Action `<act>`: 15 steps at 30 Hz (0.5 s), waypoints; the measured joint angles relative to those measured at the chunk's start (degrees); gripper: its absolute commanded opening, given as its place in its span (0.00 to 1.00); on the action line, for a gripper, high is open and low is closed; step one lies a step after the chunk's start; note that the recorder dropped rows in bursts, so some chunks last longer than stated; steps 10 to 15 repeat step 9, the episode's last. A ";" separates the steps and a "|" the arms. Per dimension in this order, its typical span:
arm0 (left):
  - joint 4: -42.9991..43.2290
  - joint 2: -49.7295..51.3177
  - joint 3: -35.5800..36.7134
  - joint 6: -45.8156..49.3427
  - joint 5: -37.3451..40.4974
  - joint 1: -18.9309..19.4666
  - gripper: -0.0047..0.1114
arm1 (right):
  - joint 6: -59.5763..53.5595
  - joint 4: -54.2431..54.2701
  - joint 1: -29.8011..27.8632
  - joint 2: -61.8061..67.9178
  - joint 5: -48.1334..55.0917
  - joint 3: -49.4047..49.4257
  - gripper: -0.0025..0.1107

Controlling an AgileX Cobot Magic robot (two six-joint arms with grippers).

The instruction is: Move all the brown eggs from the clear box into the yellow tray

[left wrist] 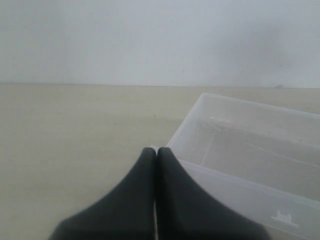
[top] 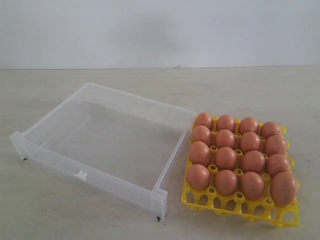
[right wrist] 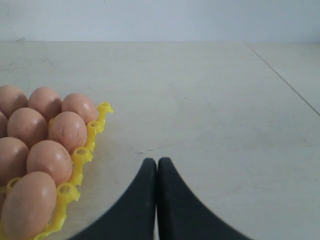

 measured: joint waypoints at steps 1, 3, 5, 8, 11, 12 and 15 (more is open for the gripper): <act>0.00 0.00 0.00 0.00 0.00 0.00 0.00 | 0.11 0.00 0.00 0.00 0.00 0.00 0.02; 0.00 0.00 0.00 0.00 0.00 0.00 0.00 | 0.11 0.00 0.00 0.00 0.00 0.00 0.02; 0.00 0.00 0.00 0.00 0.00 0.00 0.00 | 0.21 0.00 0.00 0.00 0.00 0.00 0.02; 0.00 0.00 0.00 0.00 0.00 0.00 0.00 | 0.21 0.00 0.00 0.00 0.00 0.00 0.02; 0.00 0.00 0.00 0.00 0.00 0.00 0.00 | 0.21 0.00 0.00 0.00 0.00 0.00 0.02; 0.00 0.00 0.00 0.00 0.00 0.00 0.00 | 0.21 0.00 0.00 0.00 0.00 0.00 0.02; 0.00 0.00 0.00 0.00 0.00 0.00 0.00 | 0.21 0.00 0.00 0.00 0.00 0.00 0.02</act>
